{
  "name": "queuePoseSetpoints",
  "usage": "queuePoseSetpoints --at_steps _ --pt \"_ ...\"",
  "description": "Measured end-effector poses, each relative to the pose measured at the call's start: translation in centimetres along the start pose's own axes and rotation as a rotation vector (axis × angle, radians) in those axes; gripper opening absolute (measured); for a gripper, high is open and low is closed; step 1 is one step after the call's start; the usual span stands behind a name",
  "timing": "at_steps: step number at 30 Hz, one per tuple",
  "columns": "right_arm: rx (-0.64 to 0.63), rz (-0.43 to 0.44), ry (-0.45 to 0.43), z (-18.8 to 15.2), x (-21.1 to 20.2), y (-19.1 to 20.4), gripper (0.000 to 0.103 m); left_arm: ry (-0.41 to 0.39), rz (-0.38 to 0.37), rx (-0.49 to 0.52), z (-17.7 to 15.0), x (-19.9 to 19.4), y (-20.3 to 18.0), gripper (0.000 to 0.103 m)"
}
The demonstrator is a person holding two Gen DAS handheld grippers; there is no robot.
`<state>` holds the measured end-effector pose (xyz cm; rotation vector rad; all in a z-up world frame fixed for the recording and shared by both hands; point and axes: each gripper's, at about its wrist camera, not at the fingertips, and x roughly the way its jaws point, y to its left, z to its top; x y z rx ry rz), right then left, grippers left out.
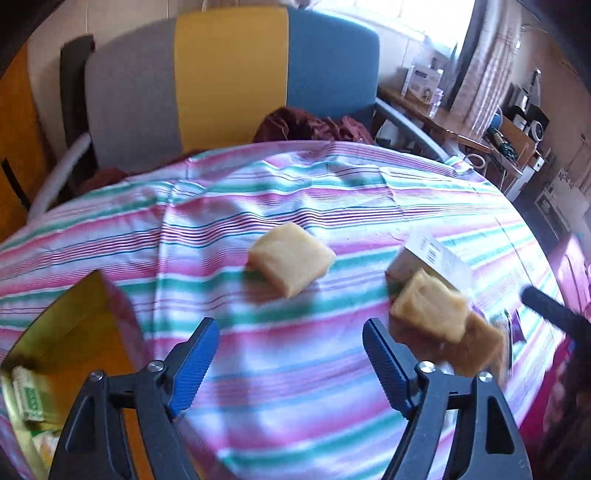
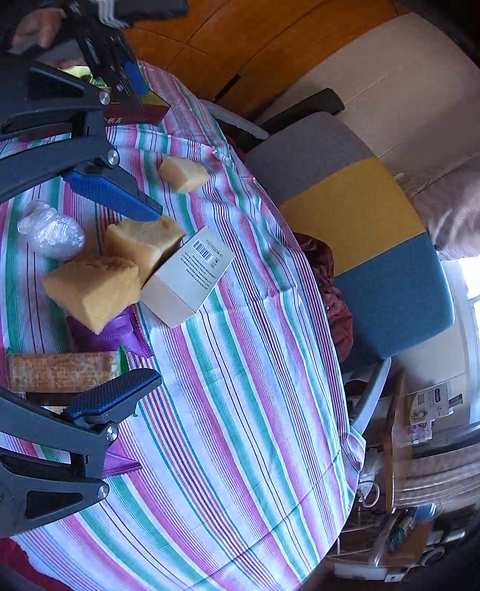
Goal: Organize objects
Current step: 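Move the left gripper to the yellow sponge and grasp it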
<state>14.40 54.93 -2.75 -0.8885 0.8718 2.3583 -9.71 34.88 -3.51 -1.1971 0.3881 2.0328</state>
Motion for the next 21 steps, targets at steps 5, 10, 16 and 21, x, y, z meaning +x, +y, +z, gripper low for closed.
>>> queuePoseSetpoints --at_steps 5,10,16,21 --pt "0.071 0.035 -0.010 0.2 -0.4 -1.2 0.084 0.056 -0.029 -0.130 2.5 4.0 1.0 0.085" --pt "0.113 0.054 0.005 0.4 0.0 -1.8 0.084 0.064 -0.039 -0.242 4.7 6.8 1.6 0.090" --pt "0.211 0.049 -0.103 0.8 -1.9 -4.0 0.084 0.151 -0.051 -0.370 5.5 11.6 3.0 0.089" --pt "0.340 0.048 -0.151 1.2 -2.7 -6.6 0.084 0.115 -0.023 -0.308 5.1 10.9 2.0 0.061"
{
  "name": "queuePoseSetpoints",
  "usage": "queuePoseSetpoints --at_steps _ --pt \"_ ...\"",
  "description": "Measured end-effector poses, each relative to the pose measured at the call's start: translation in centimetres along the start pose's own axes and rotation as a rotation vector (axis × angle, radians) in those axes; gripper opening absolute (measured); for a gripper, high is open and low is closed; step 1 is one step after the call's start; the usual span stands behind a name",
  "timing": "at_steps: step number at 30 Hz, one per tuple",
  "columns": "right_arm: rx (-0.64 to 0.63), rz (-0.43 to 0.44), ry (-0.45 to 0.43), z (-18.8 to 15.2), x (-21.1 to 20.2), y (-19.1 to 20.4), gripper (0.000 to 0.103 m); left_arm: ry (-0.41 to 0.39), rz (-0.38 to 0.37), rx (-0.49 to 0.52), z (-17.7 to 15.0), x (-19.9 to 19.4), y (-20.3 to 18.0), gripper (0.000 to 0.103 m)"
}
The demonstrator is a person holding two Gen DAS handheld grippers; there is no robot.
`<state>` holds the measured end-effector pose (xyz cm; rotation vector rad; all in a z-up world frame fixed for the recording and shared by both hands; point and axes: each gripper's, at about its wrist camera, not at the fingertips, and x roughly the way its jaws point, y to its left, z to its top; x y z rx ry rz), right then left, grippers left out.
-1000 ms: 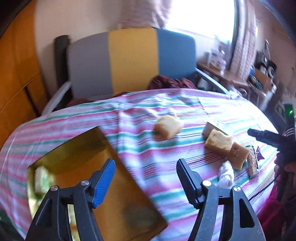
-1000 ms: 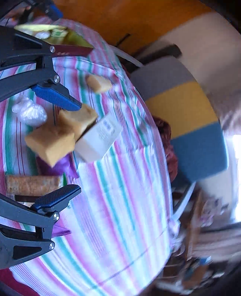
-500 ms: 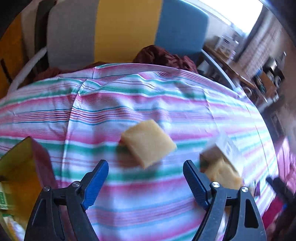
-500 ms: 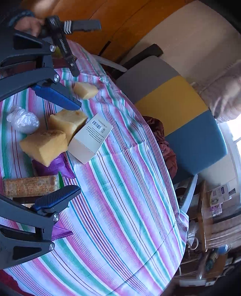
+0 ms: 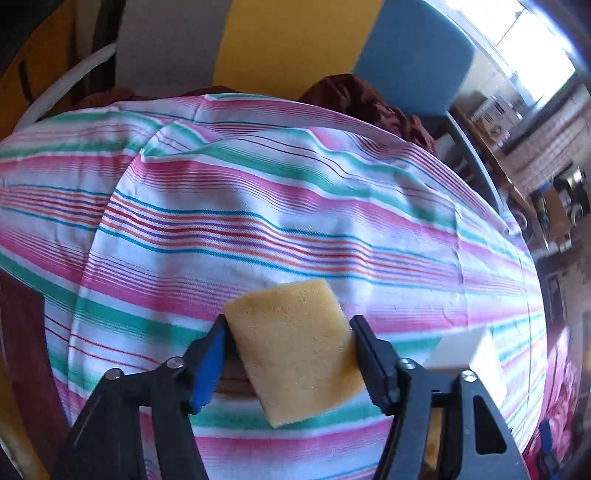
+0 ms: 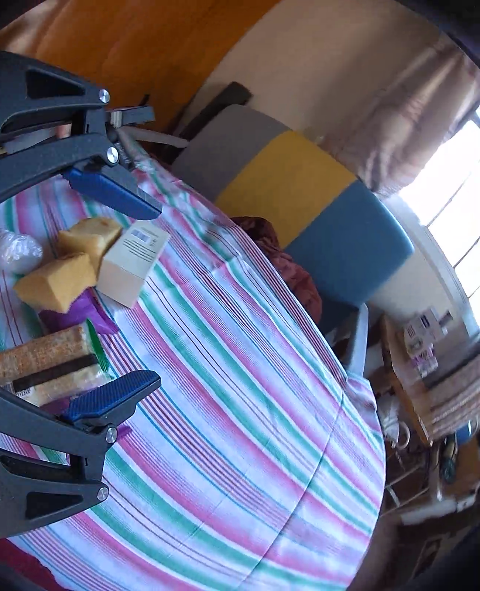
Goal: Organize objects
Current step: 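Lift the yellow sponge with the left gripper while the right gripper grasps the purple snack packet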
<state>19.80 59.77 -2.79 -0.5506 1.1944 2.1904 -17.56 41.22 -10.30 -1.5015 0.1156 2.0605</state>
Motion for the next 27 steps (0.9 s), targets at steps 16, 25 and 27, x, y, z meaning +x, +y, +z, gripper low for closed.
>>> queuePoseSetpoints --at_steps 16,25,27 --pt "0.049 -0.056 0.068 0.0 1.8 -1.2 0.084 -0.066 -0.086 0.261 -12.8 -7.6 -3.4 0.058" --pt "-0.027 -0.126 0.096 -0.5 2.6 -0.7 0.074 -0.097 -0.103 0.427 -20.6 -10.7 -4.7 0.058" --pt "-0.029 -0.132 0.098 -0.6 2.4 -0.8 0.067 -0.091 -0.098 0.445 -22.0 -10.9 -4.5 0.058"
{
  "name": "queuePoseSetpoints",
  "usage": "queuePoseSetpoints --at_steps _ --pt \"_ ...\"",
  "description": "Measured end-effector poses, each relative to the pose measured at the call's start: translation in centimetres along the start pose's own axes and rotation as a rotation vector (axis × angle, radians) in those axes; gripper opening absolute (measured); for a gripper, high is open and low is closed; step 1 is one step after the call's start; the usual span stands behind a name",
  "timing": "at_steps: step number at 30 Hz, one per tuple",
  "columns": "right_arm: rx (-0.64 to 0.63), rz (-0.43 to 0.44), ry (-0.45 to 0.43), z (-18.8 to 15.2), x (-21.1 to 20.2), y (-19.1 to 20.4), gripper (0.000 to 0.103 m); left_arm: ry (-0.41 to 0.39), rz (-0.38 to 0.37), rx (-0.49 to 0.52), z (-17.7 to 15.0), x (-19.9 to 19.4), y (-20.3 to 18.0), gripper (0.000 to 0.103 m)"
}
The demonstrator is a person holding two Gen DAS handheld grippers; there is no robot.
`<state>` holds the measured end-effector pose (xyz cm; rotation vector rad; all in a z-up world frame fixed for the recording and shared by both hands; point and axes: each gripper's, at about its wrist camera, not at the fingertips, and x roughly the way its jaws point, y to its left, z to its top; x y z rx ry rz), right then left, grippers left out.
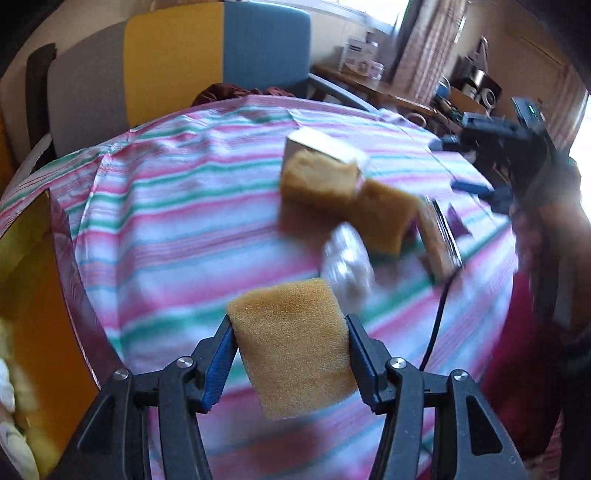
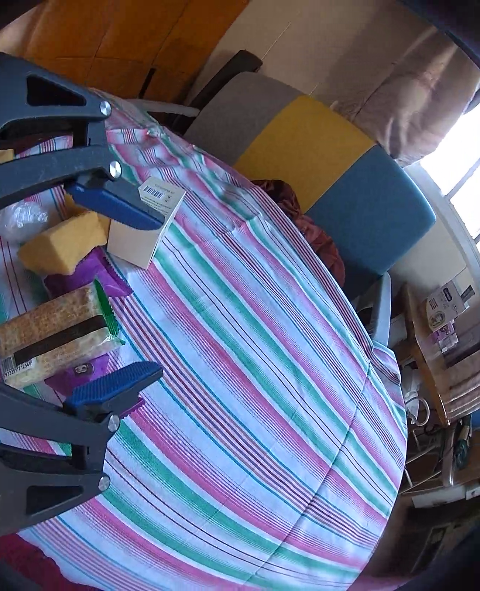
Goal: Organize objects
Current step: 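Lift the yellow sponge with the left gripper while the right gripper grasps the purple snack packet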
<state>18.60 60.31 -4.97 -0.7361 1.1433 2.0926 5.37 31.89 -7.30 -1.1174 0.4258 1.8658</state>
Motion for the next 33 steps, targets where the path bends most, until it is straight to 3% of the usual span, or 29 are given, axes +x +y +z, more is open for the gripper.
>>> queuePoseSetpoints --at_steps 3,7,14,18,21,27,33 --pt "0.029 -0.006 -0.004 0.0 -1.2 -0.9 0.060 0.011 -0.009 0.015 -1.6 -0.4 0.0 0.058" --pt "0.033 -0.117 -0.038 0.3 -3.4 -2.4 0.060 0.021 -0.019 0.001 -2.3 -0.1 0.5 0.058" --pt "0.123 -0.185 0.134 -1.3 -1.2 -4.7 0.060 0.023 -0.031 0.003 -3.1 0.1 0.2 0.058" --pt "0.161 -0.210 0.158 -1.9 0.3 -4.9 0.060 0.023 -0.050 -0.018 -3.2 0.1 0.6 0.058" --pt "0.159 -0.202 0.201 -2.4 1.8 -5.3 0.049 0.023 -0.059 -0.029 -3.3 0.1 0.8 0.058" --pt "0.173 -0.189 0.167 -1.4 2.0 -6.5 0.046 0.021 -0.070 -0.038 -3.5 0.3 0.8 0.058" --pt "0.145 -0.199 0.138 -0.8 1.8 -6.0 0.053 0.017 -0.088 -0.056 -3.6 0.4 1.2 0.059"
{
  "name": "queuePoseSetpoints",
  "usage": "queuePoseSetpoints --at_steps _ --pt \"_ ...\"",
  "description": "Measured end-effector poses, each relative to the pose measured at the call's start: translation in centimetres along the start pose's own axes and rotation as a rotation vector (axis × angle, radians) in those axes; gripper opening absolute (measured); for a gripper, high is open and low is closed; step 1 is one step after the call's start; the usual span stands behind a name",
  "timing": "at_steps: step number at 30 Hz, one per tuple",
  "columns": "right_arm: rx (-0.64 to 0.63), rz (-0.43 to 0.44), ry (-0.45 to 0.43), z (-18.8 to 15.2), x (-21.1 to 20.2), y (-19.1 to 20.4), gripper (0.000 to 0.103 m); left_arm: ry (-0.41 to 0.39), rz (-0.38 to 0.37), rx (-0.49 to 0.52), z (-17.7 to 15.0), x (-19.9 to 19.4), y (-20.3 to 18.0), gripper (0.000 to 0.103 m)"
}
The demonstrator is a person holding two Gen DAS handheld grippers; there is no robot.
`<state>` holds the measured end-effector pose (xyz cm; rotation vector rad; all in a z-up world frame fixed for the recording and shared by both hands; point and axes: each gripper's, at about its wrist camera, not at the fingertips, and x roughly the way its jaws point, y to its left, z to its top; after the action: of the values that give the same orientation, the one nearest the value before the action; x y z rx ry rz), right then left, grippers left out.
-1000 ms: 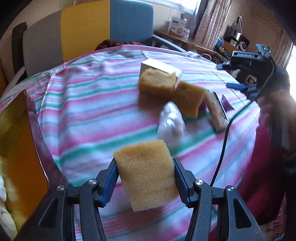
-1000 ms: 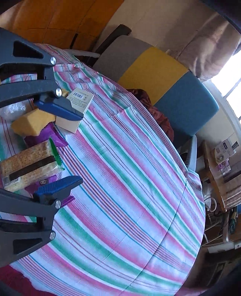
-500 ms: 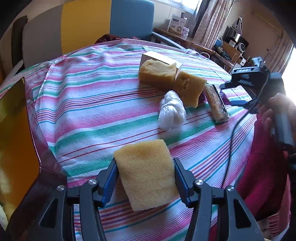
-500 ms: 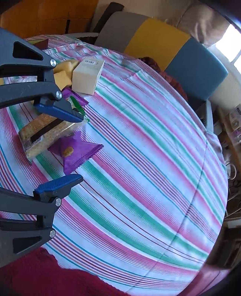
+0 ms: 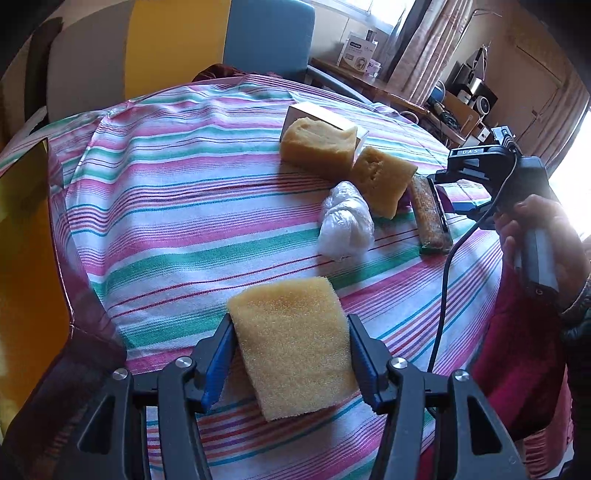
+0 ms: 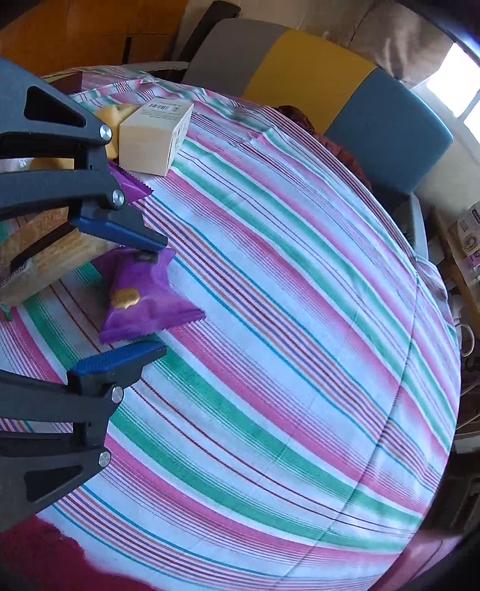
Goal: Organize objects
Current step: 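Lift the yellow sponge with the left gripper while the right gripper grasps the purple snack packet, then carry the yellow sponge over the gold tray and release it with the left gripper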
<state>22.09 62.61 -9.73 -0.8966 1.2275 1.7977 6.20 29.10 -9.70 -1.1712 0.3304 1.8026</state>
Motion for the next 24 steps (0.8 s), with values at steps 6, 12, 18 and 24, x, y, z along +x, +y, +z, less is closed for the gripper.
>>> queuePoseSetpoints --at_steps 6,12,18,24 --pt "-0.033 0.009 0.013 -0.2 0.0 0.6 0.064 -0.001 -0.013 -0.015 0.0 0.1 0.2 0.059" --pt "-0.122 -0.076 0.018 -0.7 0.3 1.2 0.045 -0.007 -0.016 -0.012 -0.1 0.1 0.3 0.059" --pt "-0.242 -0.148 0.006 -1.8 0.1 2.3 0.040 -0.021 -0.011 0.000 -0.3 0.0 0.1 0.059" --pt "-0.213 -0.138 0.015 -1.6 0.0 1.8 0.040 -0.039 -0.005 0.005 -0.3 -0.6 0.0 0.057"
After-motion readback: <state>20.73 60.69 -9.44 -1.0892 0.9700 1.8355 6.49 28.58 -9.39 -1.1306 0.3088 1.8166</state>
